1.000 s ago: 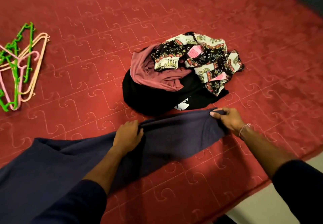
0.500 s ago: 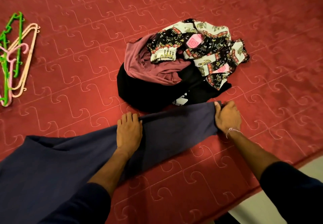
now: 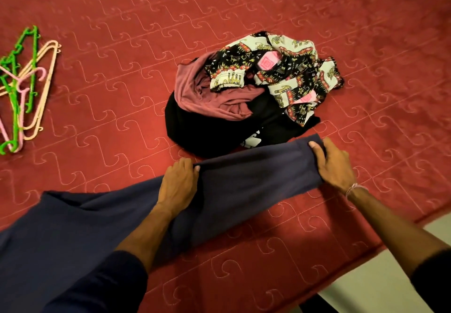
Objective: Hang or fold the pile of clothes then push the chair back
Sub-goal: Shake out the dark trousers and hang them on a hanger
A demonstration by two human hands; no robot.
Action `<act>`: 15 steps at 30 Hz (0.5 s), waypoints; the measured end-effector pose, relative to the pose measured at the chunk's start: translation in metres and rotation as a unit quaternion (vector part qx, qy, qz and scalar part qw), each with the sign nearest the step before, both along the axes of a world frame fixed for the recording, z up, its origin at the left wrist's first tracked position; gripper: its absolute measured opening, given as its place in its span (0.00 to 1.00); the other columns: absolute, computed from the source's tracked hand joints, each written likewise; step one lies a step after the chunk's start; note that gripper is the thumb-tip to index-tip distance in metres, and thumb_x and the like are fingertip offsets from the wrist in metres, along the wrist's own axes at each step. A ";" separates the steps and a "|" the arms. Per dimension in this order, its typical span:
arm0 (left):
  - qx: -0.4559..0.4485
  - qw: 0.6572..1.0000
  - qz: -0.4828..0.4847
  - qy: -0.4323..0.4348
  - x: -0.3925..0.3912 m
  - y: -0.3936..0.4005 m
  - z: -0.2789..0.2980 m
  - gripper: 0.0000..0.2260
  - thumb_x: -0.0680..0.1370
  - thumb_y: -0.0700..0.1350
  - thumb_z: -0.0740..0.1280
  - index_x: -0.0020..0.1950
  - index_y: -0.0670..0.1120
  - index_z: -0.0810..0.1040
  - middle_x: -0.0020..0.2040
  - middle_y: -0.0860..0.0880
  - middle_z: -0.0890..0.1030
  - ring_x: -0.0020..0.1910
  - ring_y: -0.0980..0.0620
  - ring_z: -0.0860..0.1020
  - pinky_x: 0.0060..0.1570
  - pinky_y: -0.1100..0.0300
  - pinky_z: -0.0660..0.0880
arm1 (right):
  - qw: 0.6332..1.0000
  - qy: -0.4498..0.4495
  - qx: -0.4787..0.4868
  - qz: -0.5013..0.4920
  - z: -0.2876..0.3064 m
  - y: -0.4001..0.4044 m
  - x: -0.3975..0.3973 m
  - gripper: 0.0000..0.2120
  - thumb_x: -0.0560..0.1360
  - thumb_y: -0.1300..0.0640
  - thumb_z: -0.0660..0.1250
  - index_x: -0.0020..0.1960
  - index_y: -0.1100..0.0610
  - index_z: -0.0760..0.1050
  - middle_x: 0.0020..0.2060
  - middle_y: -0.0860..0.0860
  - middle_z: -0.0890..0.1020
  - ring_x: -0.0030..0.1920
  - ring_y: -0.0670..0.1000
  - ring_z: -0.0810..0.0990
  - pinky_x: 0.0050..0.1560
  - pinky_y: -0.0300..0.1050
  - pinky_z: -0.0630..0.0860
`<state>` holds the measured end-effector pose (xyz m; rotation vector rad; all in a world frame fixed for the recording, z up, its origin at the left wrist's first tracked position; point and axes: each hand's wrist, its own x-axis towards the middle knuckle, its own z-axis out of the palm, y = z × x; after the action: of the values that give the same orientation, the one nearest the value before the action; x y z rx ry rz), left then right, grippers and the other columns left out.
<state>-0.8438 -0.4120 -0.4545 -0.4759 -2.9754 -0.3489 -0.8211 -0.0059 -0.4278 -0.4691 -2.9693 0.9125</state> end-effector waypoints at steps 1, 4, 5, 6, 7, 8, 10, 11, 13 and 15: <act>0.010 1.000 -0.003 0.003 0.000 0.000 -0.001 0.12 0.82 0.48 0.53 0.43 0.44 0.68 0.37 0.43 0.74 0.33 0.42 0.72 0.34 0.50 0.69 | 1.000 -0.006 0.009 0.022 0.001 0.006 -0.003 0.15 0.83 0.45 0.56 0.43 0.53 0.63 0.30 0.54 0.75 0.39 0.68 0.78 0.41 0.52 0.69; -0.010 1.000 -0.015 0.011 0.001 0.003 -0.008 0.11 0.82 0.48 0.53 0.45 0.44 0.68 0.39 0.43 0.73 0.34 0.42 0.72 0.33 0.49 0.71 | 0.994 -0.081 0.056 0.045 -0.003 0.009 -0.010 0.16 0.82 0.40 0.52 0.48 0.52 0.64 0.37 0.62 0.80 0.45 0.70 0.79 0.44 0.57 0.73; -0.035 0.999 -0.012 0.011 0.003 0.004 -0.011 0.11 0.82 0.47 0.53 0.46 0.43 0.68 0.40 0.42 0.73 0.35 0.43 0.72 0.33 0.49 0.72 | 0.988 -0.126 0.081 0.032 -0.007 0.004 -0.010 0.18 0.83 0.40 0.52 0.52 0.54 0.65 0.43 0.66 0.81 0.48 0.71 0.79 0.46 0.59 0.73; -0.061 0.998 -0.003 0.008 0.006 0.006 -0.014 0.11 0.82 0.47 0.53 0.47 0.42 0.69 0.41 0.42 0.73 0.36 0.43 0.72 0.34 0.48 0.72 | 0.981 -0.165 0.102 0.013 -0.013 -0.003 -0.007 0.19 0.83 0.41 0.52 0.56 0.57 0.66 0.48 0.68 0.80 0.51 0.71 0.79 0.47 0.60 0.73; -0.079 0.997 0.013 0.002 0.009 0.006 -0.016 0.10 0.82 0.46 0.55 0.47 0.42 0.70 0.42 0.42 0.74 0.38 0.43 0.72 0.36 0.48 0.73 | 0.976 -0.179 0.123 -0.012 -0.018 -0.012 -0.004 0.19 0.84 0.43 0.52 0.59 0.60 0.66 0.50 0.69 0.80 0.52 0.71 0.79 0.48 0.60 0.73; -0.087 0.996 0.027 -0.003 0.012 0.005 -0.016 0.08 0.82 0.45 0.59 0.48 0.41 0.71 0.43 0.41 0.74 0.39 0.42 0.72 0.38 0.48 0.73 | 0.975 -0.158 0.154 -0.039 -0.025 -0.022 -0.001 0.18 0.85 0.46 0.54 0.60 0.62 0.66 0.52 0.69 0.79 0.53 0.70 0.79 0.49 0.60 0.74; -0.098 0.994 0.039 -0.010 0.017 -0.002 -0.014 0.07 0.80 0.44 0.64 0.49 0.40 0.72 0.44 0.41 0.74 0.41 0.42 0.72 0.42 0.48 0.73 | 0.962 -0.071 0.245 -0.098 -0.033 -0.044 0.002 0.16 0.83 0.53 0.61 0.61 0.65 0.67 0.54 0.68 0.78 0.55 0.68 0.77 0.52 0.63 0.74; -0.107 0.993 0.038 -0.015 0.019 -0.010 -0.012 0.07 0.80 0.44 0.64 0.50 0.40 0.73 0.45 0.41 0.74 0.42 0.42 0.72 0.44 0.48 0.73 | 0.952 -0.039 0.280 -0.122 -0.034 -0.057 0.003 0.16 0.81 0.54 0.63 0.62 0.65 0.67 0.56 0.67 0.77 0.58 0.68 0.76 0.56 0.64 0.74; -0.121 0.992 0.033 -0.019 0.023 -0.029 -0.007 0.08 0.80 0.44 0.65 0.52 0.40 0.73 0.46 0.41 0.74 0.44 0.42 0.73 0.47 0.48 0.73 | 0.948 0.034 0.287 -0.130 -0.034 -0.086 0.005 0.16 0.81 0.56 0.61 0.66 0.63 0.67 0.62 0.64 0.75 0.66 0.66 0.71 0.66 0.63 0.66; -0.113 0.992 0.052 -0.021 0.027 -0.051 0.001 0.09 0.79 0.44 0.68 0.53 0.39 0.74 0.48 0.41 0.76 0.45 0.42 0.74 0.48 0.48 0.75 | 0.961 0.113 0.245 -0.059 -0.032 -0.125 0.008 0.15 0.81 0.58 0.61 0.66 0.62 0.68 0.64 0.62 0.74 0.68 0.65 0.69 0.71 0.61 0.61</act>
<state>-0.8168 -0.4628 -0.4539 -0.3354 -3.0797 -0.0125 -0.8134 -0.1309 -0.4598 -0.4751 -2.7736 0.1828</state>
